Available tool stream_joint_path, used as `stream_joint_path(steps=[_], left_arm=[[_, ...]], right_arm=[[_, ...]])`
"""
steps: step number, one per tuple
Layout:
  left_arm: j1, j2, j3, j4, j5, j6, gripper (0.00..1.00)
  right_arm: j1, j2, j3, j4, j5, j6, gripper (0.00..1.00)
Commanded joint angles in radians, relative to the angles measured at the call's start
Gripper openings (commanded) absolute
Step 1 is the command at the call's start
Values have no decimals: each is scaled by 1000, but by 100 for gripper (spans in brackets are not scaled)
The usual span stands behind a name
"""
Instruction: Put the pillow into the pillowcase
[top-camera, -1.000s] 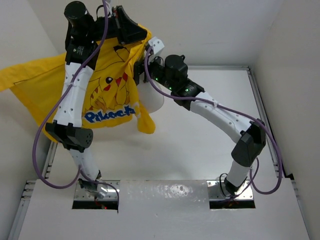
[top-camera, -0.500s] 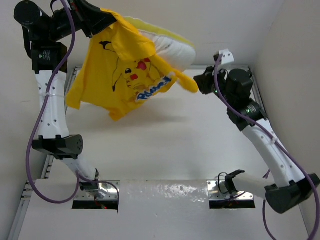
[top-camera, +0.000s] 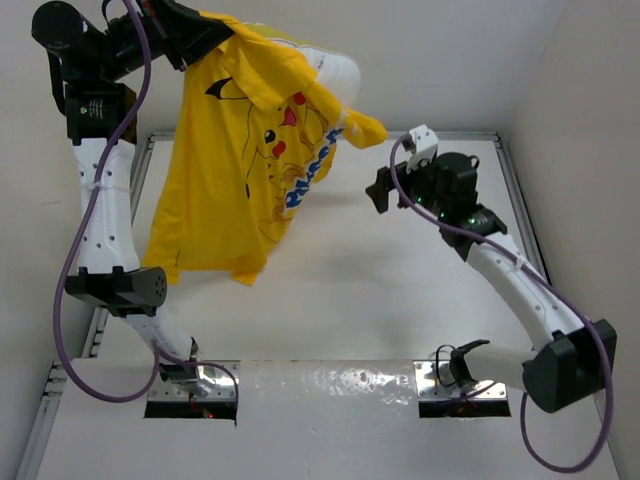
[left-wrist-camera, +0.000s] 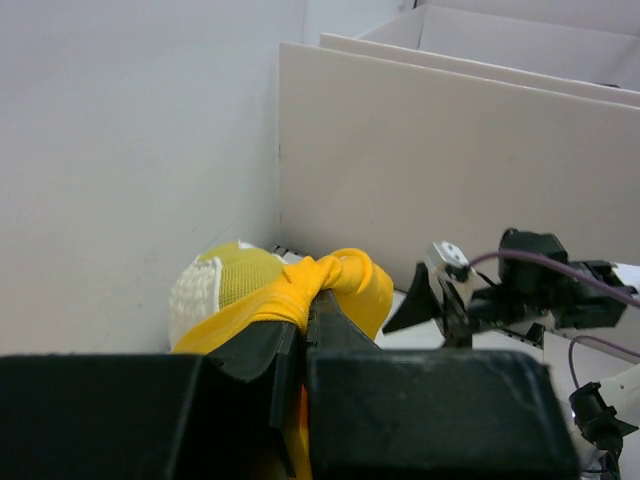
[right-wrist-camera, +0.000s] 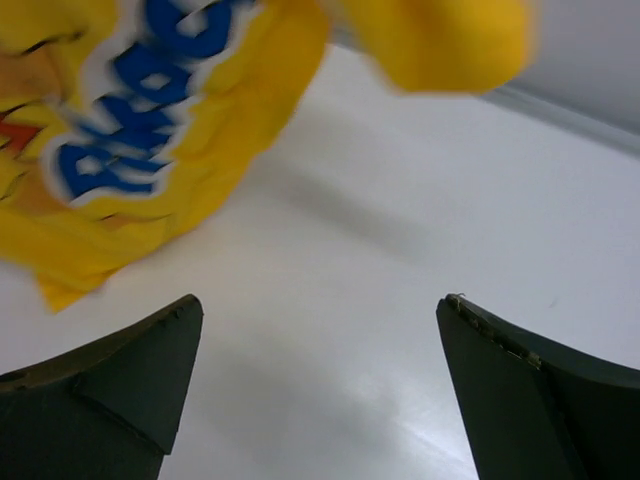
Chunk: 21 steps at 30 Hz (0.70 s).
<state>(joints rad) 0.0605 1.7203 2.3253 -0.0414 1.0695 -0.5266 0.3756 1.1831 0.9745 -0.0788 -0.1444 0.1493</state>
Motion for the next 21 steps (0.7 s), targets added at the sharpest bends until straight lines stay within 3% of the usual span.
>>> stream_joint_path(steps=[1,5,9,16,21], left_arm=[[1,-63,34,123,-39,31,0],[1,-77,19,95,-34,45,0],[1,-102,20,43,-31,97,0],[1,-130,14,-57,-22,161,0],[2,-133,17,-55,-8,117,0]], right_arm=[[-142,70,169,135,-166,-99,99],[-145,242,416,-63,-355,-299,99],[-135,418,648,-272,-507,-392,99],[-75,422,670,-492,-560,-473,99],[-30,406,576,-408,-462,-481,99]])
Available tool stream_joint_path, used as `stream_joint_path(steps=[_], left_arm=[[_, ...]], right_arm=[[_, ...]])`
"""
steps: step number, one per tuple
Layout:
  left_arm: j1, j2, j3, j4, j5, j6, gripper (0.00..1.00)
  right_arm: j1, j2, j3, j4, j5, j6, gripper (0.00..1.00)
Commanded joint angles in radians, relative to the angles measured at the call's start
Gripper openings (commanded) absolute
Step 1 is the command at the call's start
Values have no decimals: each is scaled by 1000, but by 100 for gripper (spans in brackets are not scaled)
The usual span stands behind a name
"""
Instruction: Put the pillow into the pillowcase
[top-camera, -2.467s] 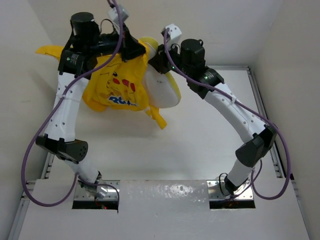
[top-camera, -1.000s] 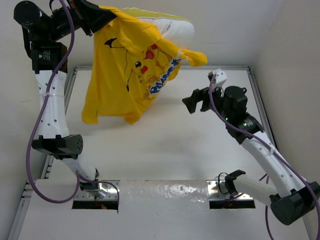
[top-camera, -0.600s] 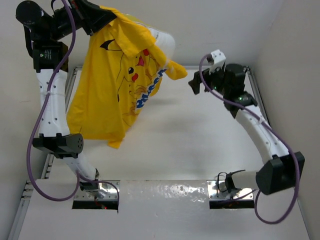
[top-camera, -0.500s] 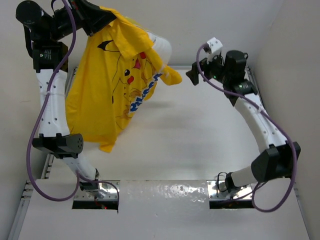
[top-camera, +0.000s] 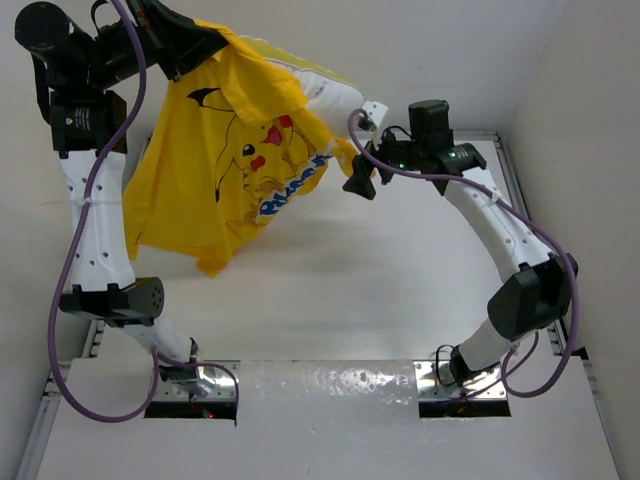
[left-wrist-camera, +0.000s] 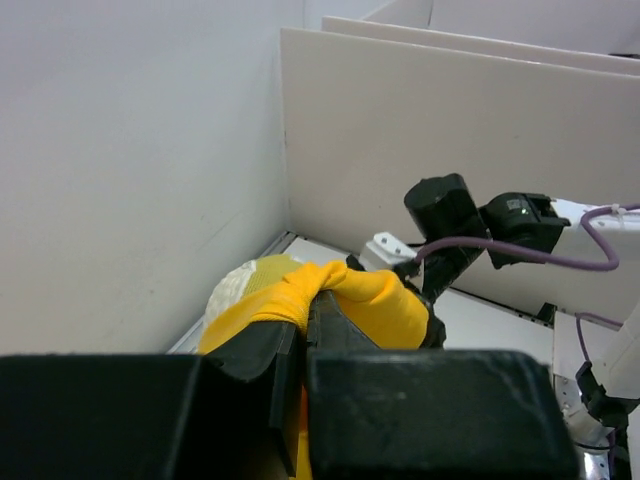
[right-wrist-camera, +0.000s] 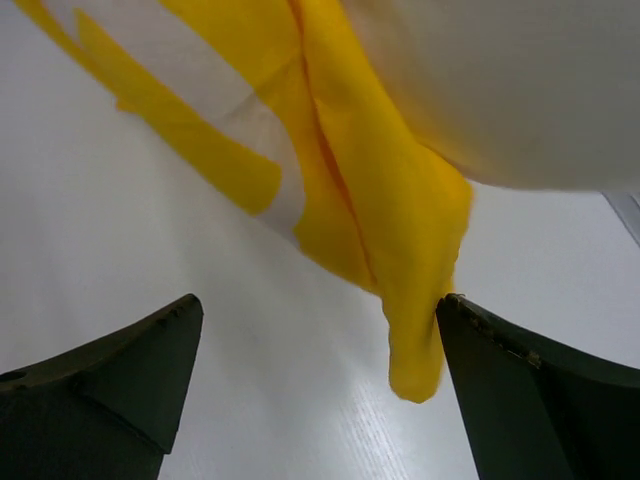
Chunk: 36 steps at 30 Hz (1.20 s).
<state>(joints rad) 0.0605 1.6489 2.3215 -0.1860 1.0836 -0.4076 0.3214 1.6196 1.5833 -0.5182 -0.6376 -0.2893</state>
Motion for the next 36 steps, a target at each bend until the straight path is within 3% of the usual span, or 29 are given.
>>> stream_joint_path(steps=[1,8,10,11,12,15,19,22,23,24,26,28,29,30,32,36], left_arm=[[1,-61,21,94,-16,-16,0],[2,-110,-30,143,-7,-85,0],[1,-110,-37,157,-2,-120,0],[2,-110,-39,169,-4,-131,0],[1,-110,-40,168,-7,-146,0],[10,-104,-28,217,-14,-192,0],[71,-61,13,255,-33,-260,0],[119,17,109,340,-132,-287,0],[142,99,187,345,-230,-290,0],[154,136,340,344,-287,-289,0],[165,105,371,353,-403,-216,0],[163,30,260,441,-346,-194,0],[160,19,253,439,-262,-210,0],[160,12,216,415,-242,-200,0],[162,-61,45,372,-264,-107,0],[162,-66,9,261,-264,-53,0]], right_arm=[[24,-26,-39,52,42,-39,99],[-16,11,43,81,176,-93,99],[-15,28,46,95,165,-58,94],[-16,39,41,107,148,-27,86],[-16,55,26,137,148,31,60],[-15,66,7,141,191,77,0],[-39,14,27,177,344,75,0],[-166,38,304,311,420,282,0],[-201,60,537,384,444,420,0],[-232,81,655,420,496,446,0],[-234,70,812,549,532,490,0],[-232,-36,673,679,489,516,0],[-232,-167,413,810,484,527,0],[-232,-206,327,814,493,523,0],[-232,-196,328,653,501,483,0],[-232,-152,359,629,431,541,0]])
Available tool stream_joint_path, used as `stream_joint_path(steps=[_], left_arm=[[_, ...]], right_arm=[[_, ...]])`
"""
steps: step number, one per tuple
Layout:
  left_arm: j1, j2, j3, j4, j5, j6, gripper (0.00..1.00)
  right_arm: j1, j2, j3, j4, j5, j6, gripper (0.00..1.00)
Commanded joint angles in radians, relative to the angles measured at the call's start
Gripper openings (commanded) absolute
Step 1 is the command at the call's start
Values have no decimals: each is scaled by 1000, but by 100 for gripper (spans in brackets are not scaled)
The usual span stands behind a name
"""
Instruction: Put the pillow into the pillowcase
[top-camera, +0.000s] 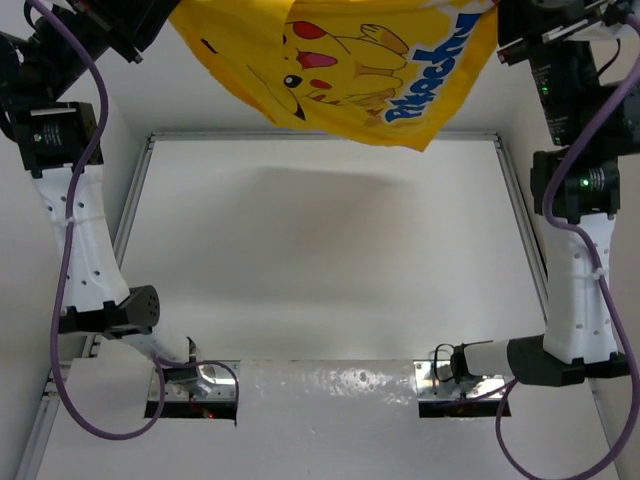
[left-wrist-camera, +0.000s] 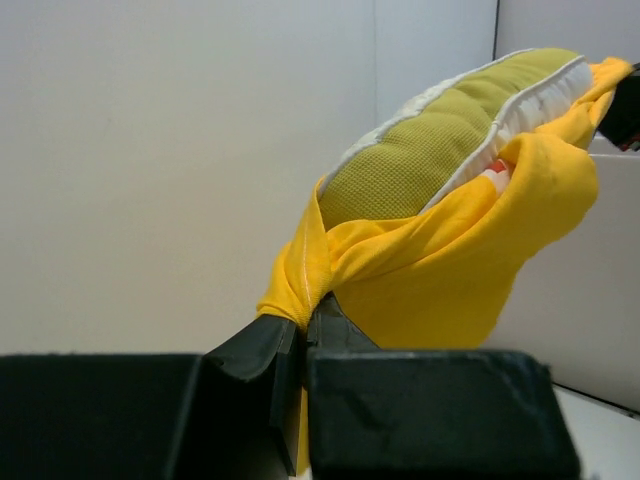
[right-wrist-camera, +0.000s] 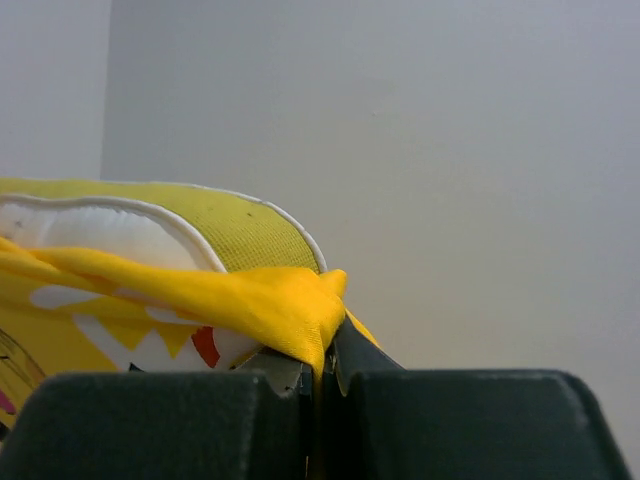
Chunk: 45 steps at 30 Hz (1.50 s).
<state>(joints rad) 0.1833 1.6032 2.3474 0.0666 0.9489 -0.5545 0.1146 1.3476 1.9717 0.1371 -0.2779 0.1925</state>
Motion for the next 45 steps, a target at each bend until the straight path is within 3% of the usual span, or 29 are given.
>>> stream_joint_path(steps=[1,7,11,13,16,18,20,22,23,26,29,31,33,35,36,37,38,39,40,41,42,43,44,45], left_arm=[[39,-23,-28,4,-128,96,0],[38,-28,-54,47,-95,29,0],[36,-29,-71,50,-65,17,0],[36,-26,-111,-5,-84,57,0],[38,7,-151,-30,-116,70,0],[38,81,-99,-63,-168,90,0],[41,185,43,-135,-249,137,0],[54,248,113,-148,-304,140,0],[73,250,133,-116,-329,116,0],[90,239,191,31,-370,111,0],[84,227,231,88,-299,117,0],[67,180,179,78,-227,119,0],[29,118,12,-6,-106,229,0],[12,3,-195,-124,-17,407,0],[12,-29,-254,-255,11,479,0],[12,-90,-316,-342,33,554,0],[13,-118,-401,-546,75,782,0],[15,-140,-433,-658,86,912,8],[13,-181,-466,-766,83,1023,43],[15,-199,-527,-948,71,1199,62],[15,-210,-543,-1049,62,1297,78],[13,-221,-556,-1153,57,1387,98],[15,-221,-556,-1321,42,1529,100],[13,-223,-551,-1379,27,1579,100]], right_arm=[[-26,148,-11,-46,59,76,0],[-26,249,182,-99,37,137,0],[-20,222,58,-13,39,170,0],[-20,284,70,-82,31,174,0],[-18,361,72,-41,19,274,0],[-16,509,197,-8,28,402,0],[-16,701,433,40,69,576,0],[-7,780,568,94,162,654,0],[0,768,558,145,198,647,0],[30,618,365,284,276,557,0],[34,593,420,302,173,492,0],[40,541,380,297,102,457,0],[49,455,244,308,-28,378,0],[78,278,-94,340,-98,247,0],[91,221,-205,340,-124,201,0],[105,126,-422,335,-157,158,0],[128,86,-524,303,-165,109,0],[137,53,-612,285,-167,101,0],[145,20,-790,274,-185,99,13],[149,-35,-877,262,-199,111,64],[148,-62,-951,247,-202,119,98],[149,-94,-1078,228,-170,127,99],[148,-161,-1134,175,-134,145,99],[148,-195,-1221,145,-89,145,99]])
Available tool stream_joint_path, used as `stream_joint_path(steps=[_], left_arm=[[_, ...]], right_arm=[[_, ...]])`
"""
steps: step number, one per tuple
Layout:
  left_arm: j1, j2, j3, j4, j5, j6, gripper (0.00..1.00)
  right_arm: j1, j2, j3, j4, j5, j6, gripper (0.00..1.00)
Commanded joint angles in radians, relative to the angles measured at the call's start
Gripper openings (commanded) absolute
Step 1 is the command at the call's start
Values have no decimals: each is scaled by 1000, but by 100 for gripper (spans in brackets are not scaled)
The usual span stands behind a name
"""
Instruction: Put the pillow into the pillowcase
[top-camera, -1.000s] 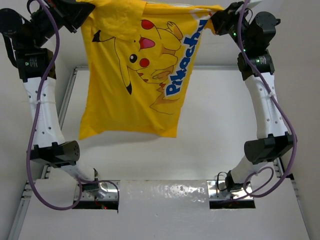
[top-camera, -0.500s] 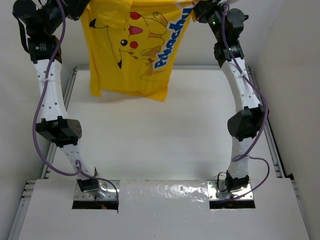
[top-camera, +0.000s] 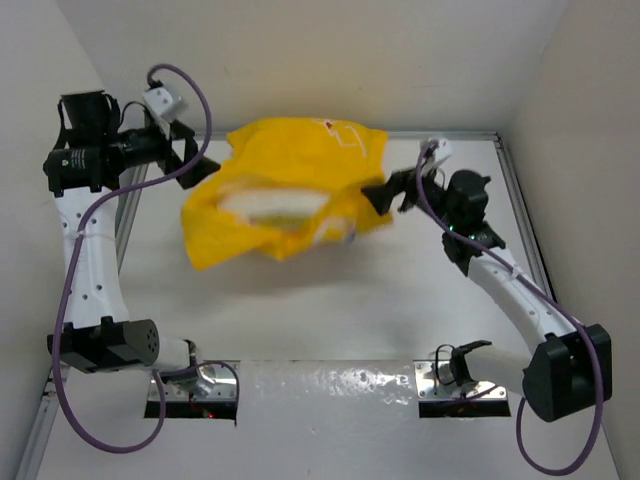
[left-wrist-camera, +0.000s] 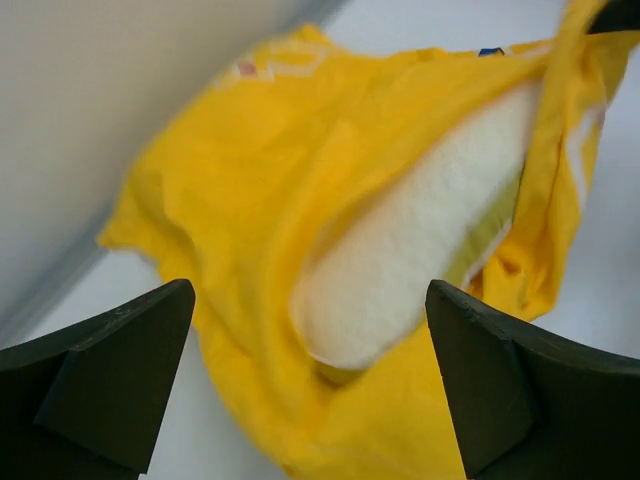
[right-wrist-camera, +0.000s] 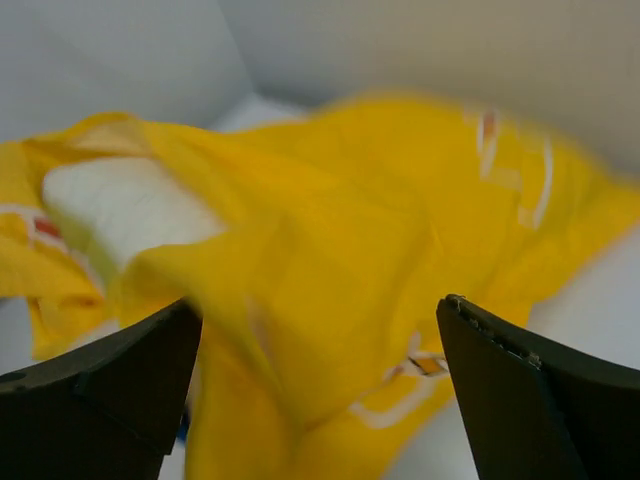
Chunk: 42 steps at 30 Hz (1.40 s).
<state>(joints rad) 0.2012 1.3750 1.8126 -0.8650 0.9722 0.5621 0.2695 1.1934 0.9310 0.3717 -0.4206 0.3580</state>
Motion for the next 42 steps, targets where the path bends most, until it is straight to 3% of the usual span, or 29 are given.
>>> stream_joint_path(steps=[1,3,4,5,6,7,8,9,10,11,13,14,15,17,20,21,23,24,25,28,30,32,33,34,35,38,42], left_arm=[[-5,-4,-22,-453,-13,449,100],[-13,-42,-61,-453,-81,458,99],[-49,-48,-97,-451,-136,484,93],[-81,-50,-122,-424,-177,502,77],[-129,-47,-149,-381,-244,461,31],[-229,-41,-223,-327,-398,365,15],[-265,-16,-261,-265,-461,349,6],[-316,2,-292,-252,-510,352,7],[-333,22,-347,-220,-579,349,14],[-348,66,-370,-195,-608,335,34],[-350,117,-406,-123,-673,283,54],[-350,177,-409,-94,-688,262,61],[-350,205,-417,-65,-713,208,63],[-349,271,-423,24,-713,156,64],[-348,297,-491,132,-657,85,64],[-348,291,-516,165,-638,85,64],[-350,260,-594,185,-598,97,63],[-350,243,-623,184,-586,108,63],[-350,207,-647,172,-567,128,62],[-371,106,-720,80,-498,205,62],[-427,11,-746,40,-512,216,64],[-509,-52,-734,61,-608,167,69],[-538,-76,-722,76,-651,148,96],[-587,-100,-689,93,-702,130,100],[-608,-74,-668,116,-812,87,100],[-635,19,-549,112,-914,23,100],[-645,308,-376,37,-929,-50,100]], right_arm=[[-7,-76,-217,-114,98,-18,99],[-7,-155,-277,-154,204,15,99],[-7,-167,-306,-171,212,28,95],[-7,-160,-307,-221,182,27,51],[-6,-146,-285,-258,154,30,23],[-6,-128,-275,-330,135,57,8],[-7,-92,-265,-355,106,71,7],[-7,-74,-262,-367,97,88,15],[-6,-55,-265,-369,92,128,34],[-4,-19,-279,-369,85,151,70],[0,27,-287,-369,89,211,87],[2,87,-290,-360,89,229,89],[5,124,-287,-334,86,258,90],[14,205,-244,-306,62,280,88],[51,427,-114,-271,19,288,73],[74,477,-65,-277,13,283,53],[94,585,133,-330,-12,276,31],[108,700,219,-358,-23,276,15],[114,759,409,-378,-32,277,10],[145,970,708,-482,-40,312,3],[158,1094,990,-534,-32,331,5],[158,1141,1163,-569,-23,341,31],[152,1147,1180,-574,-8,338,48],[146,1123,1146,-573,31,334,71],[128,1097,1108,-551,51,332,77],[91,950,883,-486,130,338,94],[79,760,570,-448,252,308,99]])
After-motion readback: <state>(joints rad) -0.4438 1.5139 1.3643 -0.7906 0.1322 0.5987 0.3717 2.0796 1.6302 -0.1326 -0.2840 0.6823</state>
